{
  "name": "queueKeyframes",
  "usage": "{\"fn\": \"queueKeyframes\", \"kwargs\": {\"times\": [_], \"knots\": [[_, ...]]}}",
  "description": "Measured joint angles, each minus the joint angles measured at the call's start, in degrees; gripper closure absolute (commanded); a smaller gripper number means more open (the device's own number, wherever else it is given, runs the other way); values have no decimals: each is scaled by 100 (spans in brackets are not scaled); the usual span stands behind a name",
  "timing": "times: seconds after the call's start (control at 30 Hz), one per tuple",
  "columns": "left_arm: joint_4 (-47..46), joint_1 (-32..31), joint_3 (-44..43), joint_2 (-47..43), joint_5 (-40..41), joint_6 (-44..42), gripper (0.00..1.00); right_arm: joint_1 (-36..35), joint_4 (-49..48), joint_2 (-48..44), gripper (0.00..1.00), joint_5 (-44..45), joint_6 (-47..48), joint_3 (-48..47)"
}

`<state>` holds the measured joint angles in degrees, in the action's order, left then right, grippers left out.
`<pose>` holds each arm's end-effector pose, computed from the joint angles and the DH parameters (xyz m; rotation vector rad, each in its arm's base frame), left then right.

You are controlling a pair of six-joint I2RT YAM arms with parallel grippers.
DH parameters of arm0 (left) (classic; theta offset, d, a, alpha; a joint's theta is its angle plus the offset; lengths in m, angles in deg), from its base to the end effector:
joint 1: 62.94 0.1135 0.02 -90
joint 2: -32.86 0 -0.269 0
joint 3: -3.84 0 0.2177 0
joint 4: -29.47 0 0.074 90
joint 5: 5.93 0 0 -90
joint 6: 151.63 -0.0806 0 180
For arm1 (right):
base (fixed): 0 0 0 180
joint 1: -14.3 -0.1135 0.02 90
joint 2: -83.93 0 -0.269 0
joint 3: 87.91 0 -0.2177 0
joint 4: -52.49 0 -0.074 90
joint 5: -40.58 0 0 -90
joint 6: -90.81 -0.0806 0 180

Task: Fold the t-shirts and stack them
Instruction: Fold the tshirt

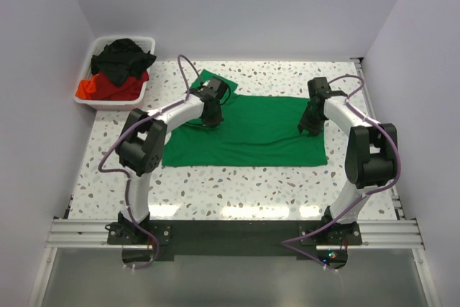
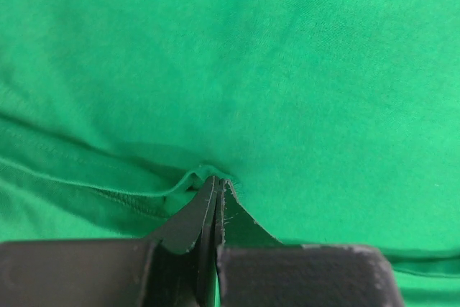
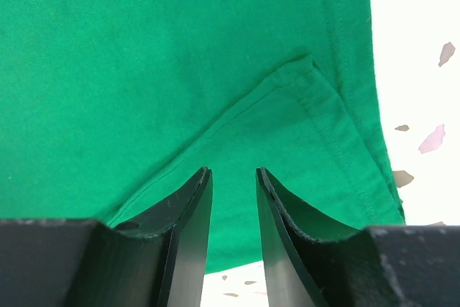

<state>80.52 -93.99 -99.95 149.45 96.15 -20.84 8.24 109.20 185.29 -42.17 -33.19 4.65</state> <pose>0.3686 -0.2022 0.1686 -0.2896 2.6328 -0.1339 0.3346 0.0253 0.1796 0.7006 2.6918 -0.0030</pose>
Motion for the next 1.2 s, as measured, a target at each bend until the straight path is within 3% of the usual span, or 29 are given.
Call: {"fn": "queueKeyframes", "kwargs": {"times": [0.3,0.37,0.43,0.5,0.6,1.2], "knots": [[-232,-17,-79,199,-39,-485,100,-7,0,0,65,-81,0,0],[-289,-17,-133,225,2,-599,92,-20,0,0,65,-81,0,0],[-339,-17,-153,238,83,-717,76,-37,0,0,65,-85,0,0],[-435,-17,-153,240,195,-822,66,-57,0,0,65,-98,-2,0],[-675,-22,-151,240,380,-1005,58,-85,0,0,65,-103,0,0],[-752,17,-404,-428,920,-1054,56,-221,59,2,65,-90,-44,-201]]}}
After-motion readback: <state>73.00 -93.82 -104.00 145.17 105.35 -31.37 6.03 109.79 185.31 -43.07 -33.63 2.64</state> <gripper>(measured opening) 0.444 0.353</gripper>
